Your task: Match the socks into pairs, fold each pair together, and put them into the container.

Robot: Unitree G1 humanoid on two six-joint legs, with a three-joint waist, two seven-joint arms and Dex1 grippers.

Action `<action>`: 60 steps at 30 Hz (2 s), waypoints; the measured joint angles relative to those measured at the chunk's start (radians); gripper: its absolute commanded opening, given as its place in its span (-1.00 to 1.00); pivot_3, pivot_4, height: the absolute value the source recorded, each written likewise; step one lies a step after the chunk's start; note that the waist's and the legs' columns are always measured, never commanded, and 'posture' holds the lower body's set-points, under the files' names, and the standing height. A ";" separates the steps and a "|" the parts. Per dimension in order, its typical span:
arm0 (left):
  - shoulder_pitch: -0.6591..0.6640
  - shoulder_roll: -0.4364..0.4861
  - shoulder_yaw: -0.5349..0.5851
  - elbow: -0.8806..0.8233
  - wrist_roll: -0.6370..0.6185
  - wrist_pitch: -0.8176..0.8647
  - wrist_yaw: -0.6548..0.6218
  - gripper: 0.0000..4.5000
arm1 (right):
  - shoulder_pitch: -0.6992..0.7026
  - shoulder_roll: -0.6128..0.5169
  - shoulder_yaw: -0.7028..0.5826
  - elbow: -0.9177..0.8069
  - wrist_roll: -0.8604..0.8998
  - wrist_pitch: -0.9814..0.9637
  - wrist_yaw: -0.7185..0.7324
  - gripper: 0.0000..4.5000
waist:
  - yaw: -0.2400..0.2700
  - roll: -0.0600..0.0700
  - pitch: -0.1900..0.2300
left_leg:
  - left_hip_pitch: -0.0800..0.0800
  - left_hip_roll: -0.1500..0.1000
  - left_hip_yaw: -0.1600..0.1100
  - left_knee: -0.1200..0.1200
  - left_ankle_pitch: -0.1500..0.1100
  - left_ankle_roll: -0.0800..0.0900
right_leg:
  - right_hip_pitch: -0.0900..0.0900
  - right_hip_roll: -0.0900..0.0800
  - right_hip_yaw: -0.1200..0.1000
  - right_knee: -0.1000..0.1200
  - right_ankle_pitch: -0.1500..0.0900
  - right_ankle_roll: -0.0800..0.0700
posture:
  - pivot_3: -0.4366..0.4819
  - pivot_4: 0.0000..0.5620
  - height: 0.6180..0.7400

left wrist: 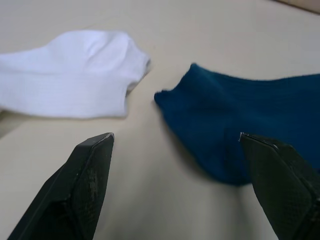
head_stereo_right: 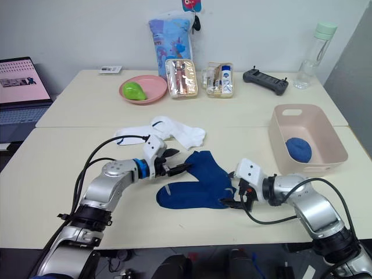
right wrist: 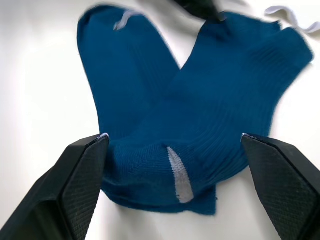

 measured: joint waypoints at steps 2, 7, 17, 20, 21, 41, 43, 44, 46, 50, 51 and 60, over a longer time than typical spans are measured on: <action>-0.011 -0.005 -0.020 0.019 0.020 -0.010 -0.006 0.68 | 0.000 -0.004 0.008 0.000 -0.019 -0.007 -0.002 1.00 | -0.003 0.000 0.000 | 0.000 0.000 0.000 0.000 0.000 0.000 | 0.000 0.000 0.000 0.000 0.000 0.000 | -0.05 -0.47 1.00; 0.000 -0.009 -0.041 0.054 0.051 -0.033 -0.027 -0.01 | 0.000 -0.012 0.020 0.002 -0.053 -0.030 -0.004 0.41 | -0.007 0.000 0.000 | 0.000 0.000 0.000 0.000 0.000 0.000 | 0.000 0.000 0.000 0.000 0.000 0.000 | -0.05 -0.47 1.00; 0.040 -0.008 -0.020 0.013 0.039 -0.025 -0.041 -1.00 | -0.001 -0.011 -0.002 0.005 -0.056 -0.041 0.001 -0.98 | -0.008 0.000 0.000 | 0.000 0.000 0.000 0.000 0.000 0.000 | 0.000 0.000 0.000 0.000 0.000 0.000 | -0.05 -0.47 1.00; 0.079 0.005 0.005 -0.054 0.022 0.009 -0.040 -1.00 | -0.013 -0.012 -0.016 0.018 -0.051 -0.043 0.006 -0.98 | -0.011 0.000 0.000 | 0.000 0.000 0.000 0.000 0.000 0.000 | 0.000 0.000 0.000 0.000 0.000 0.000 | -0.05 -0.47 1.00; 0.092 0.011 0.015 -0.081 0.011 0.020 -0.041 -1.00 | -0.018 -0.012 -0.019 0.019 -0.049 -0.045 0.010 -0.98 | -0.011 0.000 0.000 | 0.000 0.001 -0.001 0.000 0.000 0.000 | 0.000 0.000 0.000 0.000 0.000 0.000 | -0.05 -0.47 1.00; 0.643 -0.017 0.254 -0.920 -0.306 0.442 0.263 -1.00 | -0.431 0.199 0.115 0.674 -0.272 -0.622 0.053 -0.98 | -0.011 -0.001 0.000 | 0.002 0.001 0.001 0.000 0.000 0.000 | 0.001 0.000 0.001 0.000 0.000 0.000 | -0.05 -0.47 1.00; 0.653 -0.048 0.210 -0.950 -0.310 0.447 0.302 -1.00 | -0.468 0.241 0.130 0.723 -0.277 -0.669 0.080 -0.98 | -0.009 -0.001 0.000 | 0.001 0.001 0.000 0.000 0.000 0.000 | 0.001 0.000 0.000 0.000 0.000 0.000 | -0.05 -0.47 1.00; 0.652 -0.055 0.195 -0.956 -0.309 0.447 0.319 -1.00 | -0.478 0.253 0.132 0.734 -0.276 -0.686 0.094 -0.98 | -0.009 -0.001 0.000 | 0.001 0.001 0.000 0.000 0.000 0.000 | 0.001 0.000 0.000 0.000 0.000 0.000 | -0.05 -0.47 1.00; 0.653 -0.071 0.179 -0.957 -0.295 0.443 0.360 -1.00 | -0.483 0.264 0.131 0.752 -0.275 -0.709 0.123 -0.98 | -0.009 -0.001 0.000 | 0.002 0.001 0.000 0.000 0.000 0.000 | 0.001 0.000 0.000 0.000 0.000 0.000 | -0.05 -0.47 1.00; 0.704 -0.070 0.164 -0.954 -0.265 0.420 0.396 -0.57 | -0.461 0.224 0.128 0.749 -0.253 -0.709 0.203 -0.54 | -0.010 -0.001 0.000 | 0.001 0.001 0.000 -0.001 0.000 0.000 | 0.001 0.000 0.001 0.000 0.000 0.000 | -0.05 -0.47 1.00; 0.723 -0.067 0.164 -0.954 -0.267 0.419 0.395 -0.42 | -0.448 0.206 0.118 0.744 -0.252 -0.698 0.213 -0.38 | -0.010 -0.001 0.000 | 0.001 0.001 0.000 -0.001 0.000 0.000 | 0.001 0.000 0.001 0.000 0.000 -0.001 | -0.05 -0.47 1.00; 0.713 0.137 0.409 -0.944 -0.464 0.443 0.247 0.43 | -0.343 0.124 -0.066 0.542 -0.133 -0.346 0.149 0.56 | -0.010 0.000 0.000 | 0.002 0.002 0.000 -0.001 0.000 0.000 | 0.001 0.000 0.000 0.000 0.000 -0.001 | -0.05 -0.47 1.00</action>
